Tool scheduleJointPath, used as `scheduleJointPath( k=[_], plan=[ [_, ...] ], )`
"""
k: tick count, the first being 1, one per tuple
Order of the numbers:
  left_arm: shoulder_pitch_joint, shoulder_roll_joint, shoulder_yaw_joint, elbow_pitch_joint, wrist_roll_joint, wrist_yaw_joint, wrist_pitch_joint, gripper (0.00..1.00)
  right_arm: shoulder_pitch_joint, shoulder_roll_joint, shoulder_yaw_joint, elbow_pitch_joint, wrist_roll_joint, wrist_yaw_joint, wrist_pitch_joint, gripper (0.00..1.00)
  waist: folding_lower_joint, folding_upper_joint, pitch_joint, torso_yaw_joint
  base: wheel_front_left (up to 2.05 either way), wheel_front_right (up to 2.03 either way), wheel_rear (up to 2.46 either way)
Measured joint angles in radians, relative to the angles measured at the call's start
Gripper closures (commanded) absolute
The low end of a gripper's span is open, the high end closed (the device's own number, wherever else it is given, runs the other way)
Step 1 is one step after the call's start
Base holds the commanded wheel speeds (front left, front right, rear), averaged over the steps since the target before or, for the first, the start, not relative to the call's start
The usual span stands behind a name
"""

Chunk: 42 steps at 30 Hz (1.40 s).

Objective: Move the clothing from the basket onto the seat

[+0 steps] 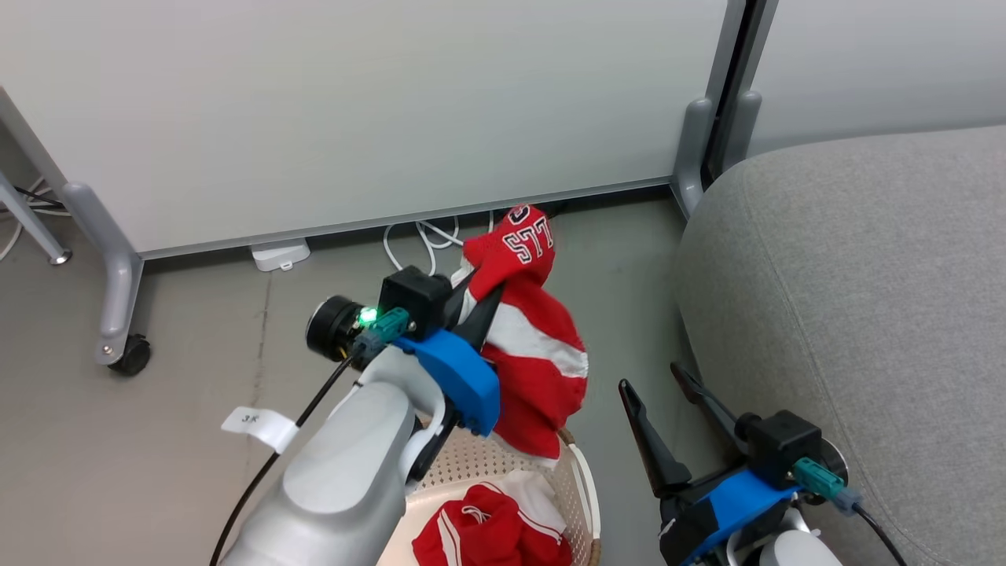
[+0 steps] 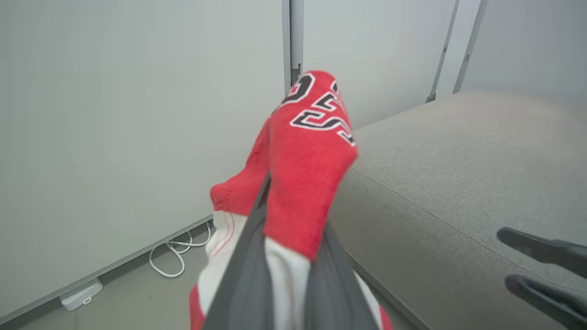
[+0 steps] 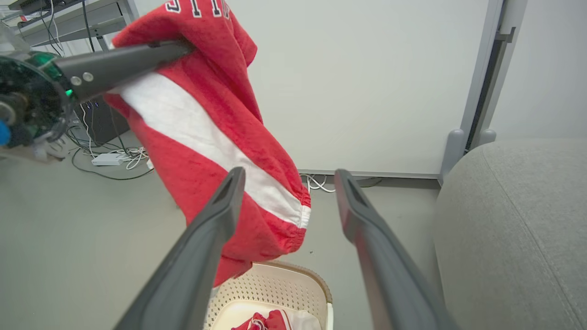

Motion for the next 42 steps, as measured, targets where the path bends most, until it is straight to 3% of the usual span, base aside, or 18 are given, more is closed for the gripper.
scheduleJointPath(
  k=[11, 30, 42],
  plan=[
    [-0.108, 0.000, -0.091, -0.057, -0.073, 0.007, 0.034, 1.00, 0.002, 0.000, 0.035, -0.007, 0.010, 0.000, 0.015, 0.00, 0.0000, 0.0000, -0.009, 0.006, 0.00, 0.00, 0.00],
    [-0.173, 0.000, -0.223, -0.061, -0.188, 0.065, 0.028, 1.00, -0.030, 0.000, 0.075, -0.016, 0.016, 0.000, 0.024, 0.00, 0.0002, 0.0000, 0.007, -0.012, 0.00, 0.00, 0.00],
    [-0.194, 0.000, -0.276, -0.048, -0.235, 0.080, 0.010, 1.00, -0.178, 0.000, 0.118, 0.105, 0.034, 0.000, 0.073, 0.00, 0.0002, 0.0000, 0.023, -0.010, 0.00, 0.00, 0.00]
  ],
)
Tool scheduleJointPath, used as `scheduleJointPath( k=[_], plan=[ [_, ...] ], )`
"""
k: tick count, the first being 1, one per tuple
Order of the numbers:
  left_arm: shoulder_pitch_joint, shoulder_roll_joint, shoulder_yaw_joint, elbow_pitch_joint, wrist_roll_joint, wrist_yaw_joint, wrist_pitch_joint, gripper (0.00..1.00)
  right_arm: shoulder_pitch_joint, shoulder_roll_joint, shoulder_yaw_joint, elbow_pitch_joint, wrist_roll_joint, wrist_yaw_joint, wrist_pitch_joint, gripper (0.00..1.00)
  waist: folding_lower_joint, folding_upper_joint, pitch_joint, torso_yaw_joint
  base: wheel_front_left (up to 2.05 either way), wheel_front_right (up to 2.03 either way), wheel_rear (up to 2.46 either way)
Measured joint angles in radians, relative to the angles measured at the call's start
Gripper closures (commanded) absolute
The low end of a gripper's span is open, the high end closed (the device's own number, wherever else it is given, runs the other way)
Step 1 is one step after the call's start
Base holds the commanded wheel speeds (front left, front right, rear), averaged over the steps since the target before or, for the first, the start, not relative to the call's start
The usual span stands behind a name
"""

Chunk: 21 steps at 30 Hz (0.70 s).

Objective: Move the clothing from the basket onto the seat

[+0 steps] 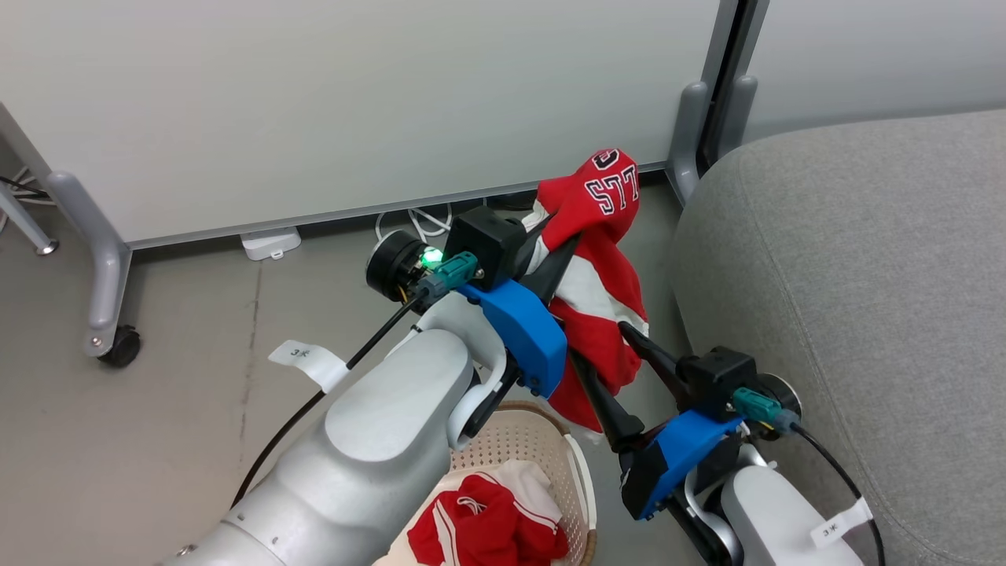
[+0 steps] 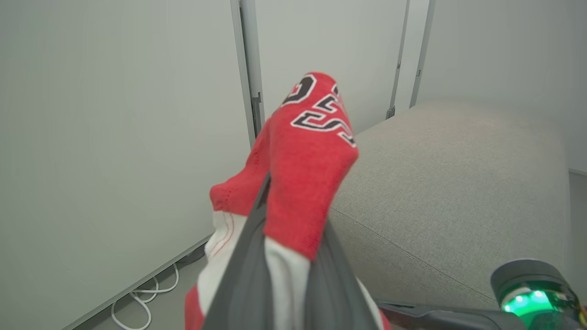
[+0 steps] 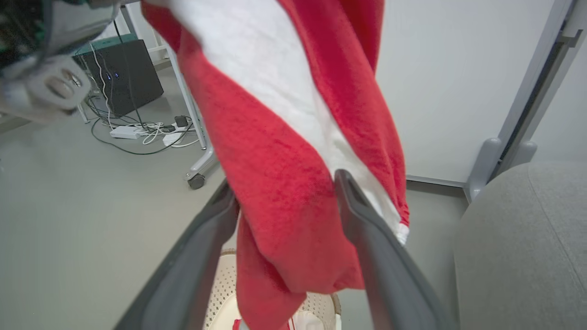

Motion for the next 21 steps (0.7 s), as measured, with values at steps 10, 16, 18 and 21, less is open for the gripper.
scheduleJointPath(
  k=[10, 16, 18, 21],
  plan=[
    [-0.005, 0.000, -0.052, 0.001, -0.044, 0.005, -0.008, 1.00, -0.123, 0.000, 0.049, 0.140, 0.043, 0.000, 0.050, 0.00, 0.0000, 0.0000, -0.013, 0.007, 0.00, 0.00, 0.00],
    [-0.005, 0.000, -0.083, -0.005, -0.068, 0.013, -0.015, 1.00, -0.164, 0.000, 0.086, 0.206, 0.086, 0.000, 0.056, 0.80, -0.0001, 0.0000, -0.029, 0.011, 0.00, 0.00, 0.00],
    [-0.005, 0.000, -0.091, -0.004, -0.077, 0.014, -0.016, 1.00, -0.170, -0.001, 0.098, 0.221, 0.100, 0.000, 0.049, 1.00, -0.0001, 0.0000, -0.033, 0.011, 0.00, 0.00, 0.00],
    [-0.005, 0.000, -0.101, 0.000, -0.086, 0.016, -0.017, 1.00, -0.175, 0.000, 0.109, 0.236, 0.115, 0.000, 0.042, 1.00, -0.0001, 0.0000, -0.039, 0.010, 0.00, 0.00, 0.00]
  ],
)
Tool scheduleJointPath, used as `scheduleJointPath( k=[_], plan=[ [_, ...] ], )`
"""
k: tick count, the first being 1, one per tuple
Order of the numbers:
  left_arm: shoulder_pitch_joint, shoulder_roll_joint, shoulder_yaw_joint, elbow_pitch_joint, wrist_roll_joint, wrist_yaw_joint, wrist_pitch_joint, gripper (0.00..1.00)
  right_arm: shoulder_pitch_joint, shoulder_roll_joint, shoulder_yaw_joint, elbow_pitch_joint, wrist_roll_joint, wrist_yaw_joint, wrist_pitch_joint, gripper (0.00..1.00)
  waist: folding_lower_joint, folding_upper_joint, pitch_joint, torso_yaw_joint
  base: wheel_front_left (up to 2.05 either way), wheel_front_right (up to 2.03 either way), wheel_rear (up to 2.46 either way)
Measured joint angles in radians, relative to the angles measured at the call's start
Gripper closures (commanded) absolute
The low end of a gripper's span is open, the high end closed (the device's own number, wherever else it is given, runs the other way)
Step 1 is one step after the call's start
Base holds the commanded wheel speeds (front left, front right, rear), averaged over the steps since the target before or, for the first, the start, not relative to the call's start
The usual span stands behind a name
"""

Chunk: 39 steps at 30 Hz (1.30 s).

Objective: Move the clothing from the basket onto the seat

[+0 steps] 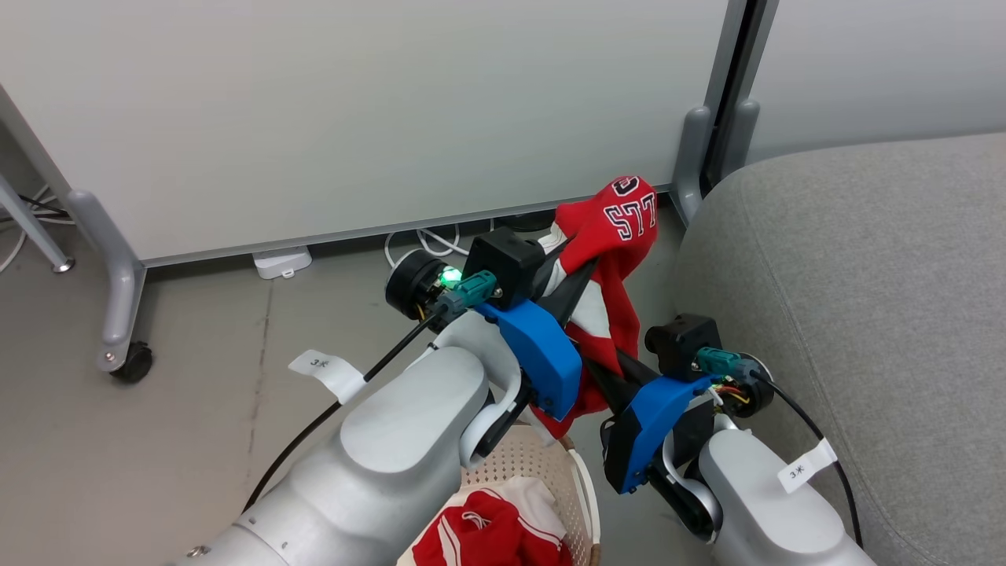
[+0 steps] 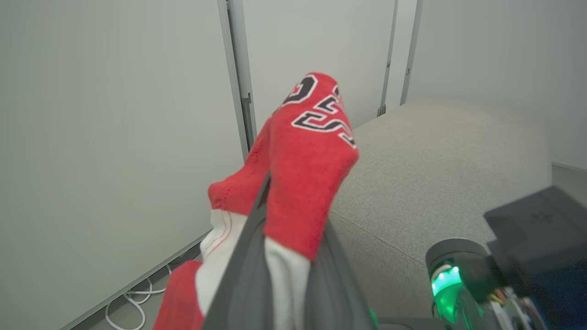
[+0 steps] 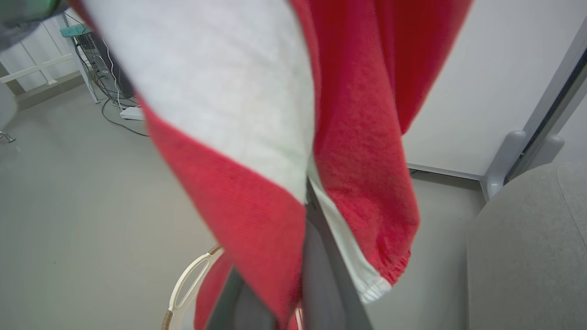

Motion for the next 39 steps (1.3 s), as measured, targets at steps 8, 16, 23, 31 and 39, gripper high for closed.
scheduleJointPath(
  k=[8, 16, 23, 31, 39],
  plan=[
    [0.000, 0.000, -0.020, 0.013, -0.017, 0.007, -0.007, 1.00, -0.006, 0.000, 0.016, 0.029, 0.021, 0.000, -0.026, 1.00, 0.0000, 0.0000, -0.006, -0.008, 0.00, 0.00, 0.00],
    [-0.006, 0.000, -0.037, 0.020, -0.034, 0.007, -0.016, 0.61, -0.019, 0.000, 0.028, 0.046, 0.036, 0.000, -0.038, 1.00, 0.0000, 0.0000, -0.002, -0.008, 0.00, 0.00, 0.00],
    [-0.007, 0.000, -0.043, 0.034, -0.061, 0.007, -0.021, 0.00, -0.025, 0.000, 0.031, 0.058, 0.039, 0.000, -0.045, 1.00, 0.0000, 0.0000, 0.001, -0.007, 0.00, 0.00, 0.00],
    [-0.010, 0.000, -0.047, 0.047, -0.078, 0.007, -0.031, 0.00, -0.032, 0.000, 0.022, 0.072, 0.041, 0.000, -0.056, 1.00, 0.0000, 0.0000, 0.006, -0.002, 0.00, 0.00, 0.00],
    [0.009, 0.019, -0.029, 0.049, -0.074, 0.005, -0.054, 0.00, -0.047, 0.000, -0.026, 0.085, 0.034, 0.000, -0.080, 1.00, 0.0000, 0.0000, 0.011, 0.006, 0.00, 0.00, 0.00]
  ],
)
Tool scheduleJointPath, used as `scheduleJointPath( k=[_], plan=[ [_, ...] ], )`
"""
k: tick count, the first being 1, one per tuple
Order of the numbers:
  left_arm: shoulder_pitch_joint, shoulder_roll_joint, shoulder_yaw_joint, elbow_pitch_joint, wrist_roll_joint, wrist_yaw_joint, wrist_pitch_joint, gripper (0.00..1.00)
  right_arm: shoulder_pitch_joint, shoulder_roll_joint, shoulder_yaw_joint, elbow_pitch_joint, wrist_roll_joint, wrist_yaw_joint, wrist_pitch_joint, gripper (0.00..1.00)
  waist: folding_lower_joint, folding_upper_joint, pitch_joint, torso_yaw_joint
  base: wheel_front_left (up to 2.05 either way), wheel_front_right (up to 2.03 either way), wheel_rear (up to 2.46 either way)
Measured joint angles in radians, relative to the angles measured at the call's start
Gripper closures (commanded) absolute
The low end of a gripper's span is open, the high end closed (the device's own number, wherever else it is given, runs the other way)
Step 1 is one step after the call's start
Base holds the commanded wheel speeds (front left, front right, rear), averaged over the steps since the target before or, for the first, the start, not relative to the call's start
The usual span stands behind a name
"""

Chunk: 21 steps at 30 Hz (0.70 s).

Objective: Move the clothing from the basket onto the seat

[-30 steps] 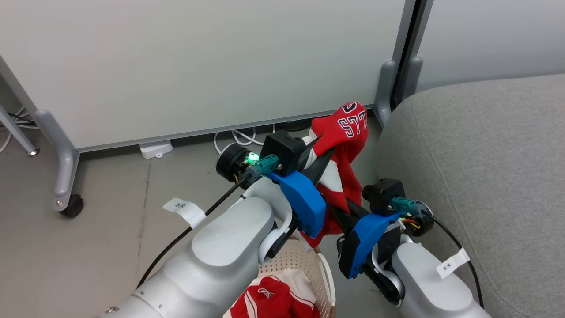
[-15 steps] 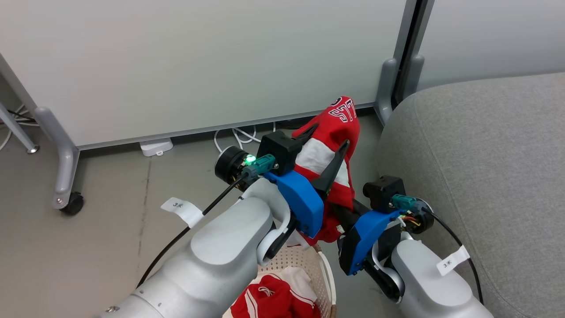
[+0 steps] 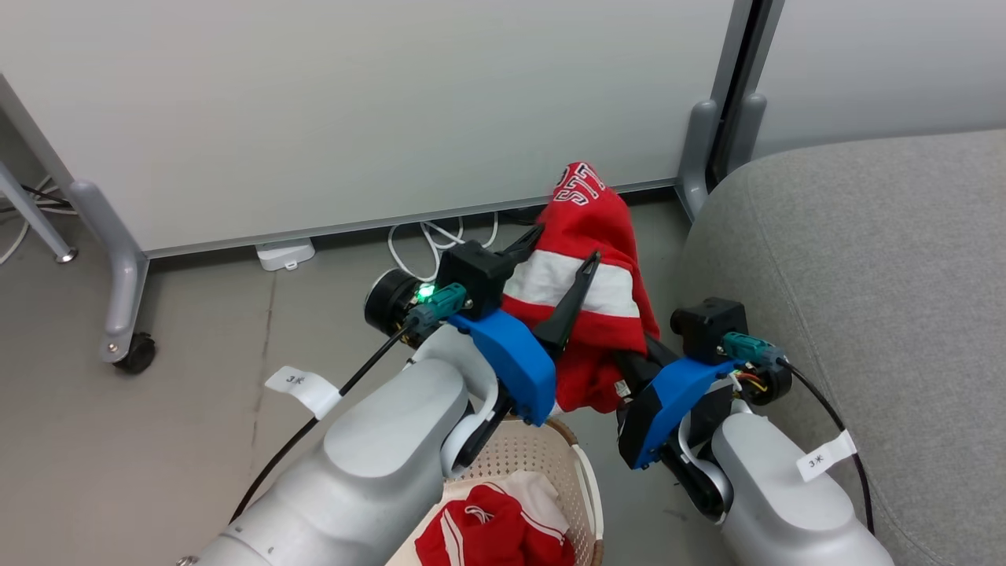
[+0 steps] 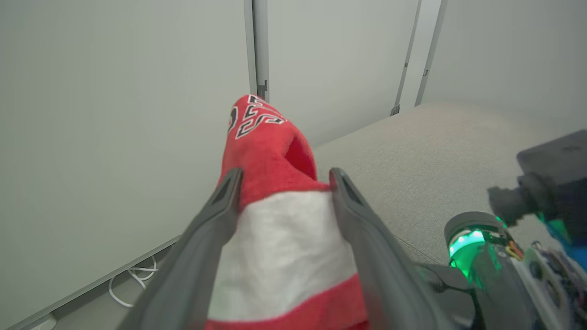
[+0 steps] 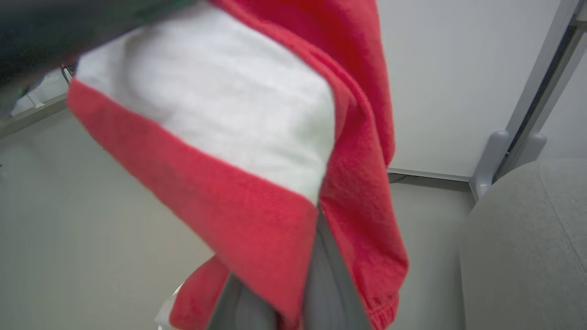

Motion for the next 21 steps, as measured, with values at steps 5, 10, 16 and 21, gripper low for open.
scheduleJointPath(
  k=[5, 10, 16, 21],
  plan=[
    [0.048, 0.029, 0.016, -0.026, 0.021, -0.005, -0.009, 0.00, -0.001, 0.000, -0.034, 0.008, -0.018, 0.000, -0.011, 1.00, 0.0000, 0.0000, 0.003, 0.008, 0.00, 0.00, 0.00],
    [0.148, 0.078, 0.101, -0.139, 0.072, -0.003, -0.011, 0.00, 0.000, 0.000, -0.060, 0.004, -0.028, 0.000, -0.013, 1.00, 0.0000, 0.0000, 0.009, 0.012, 0.00, 0.00, 0.00],
    [0.285, 0.136, 0.226, -0.274, 0.150, -0.007, -0.011, 0.00, 0.002, 0.000, -0.084, -0.010, -0.037, 0.000, -0.015, 1.00, 0.0000, 0.0000, 0.016, 0.006, 0.00, 0.00, 0.00],
    [0.416, 0.173, 0.343, -0.383, 0.231, -0.021, -0.011, 0.00, 0.005, 0.000, -0.092, -0.028, -0.046, 0.000, -0.011, 1.00, 0.0000, 0.0000, 0.018, -0.004, 0.00, 0.00, 0.00]
  ],
)
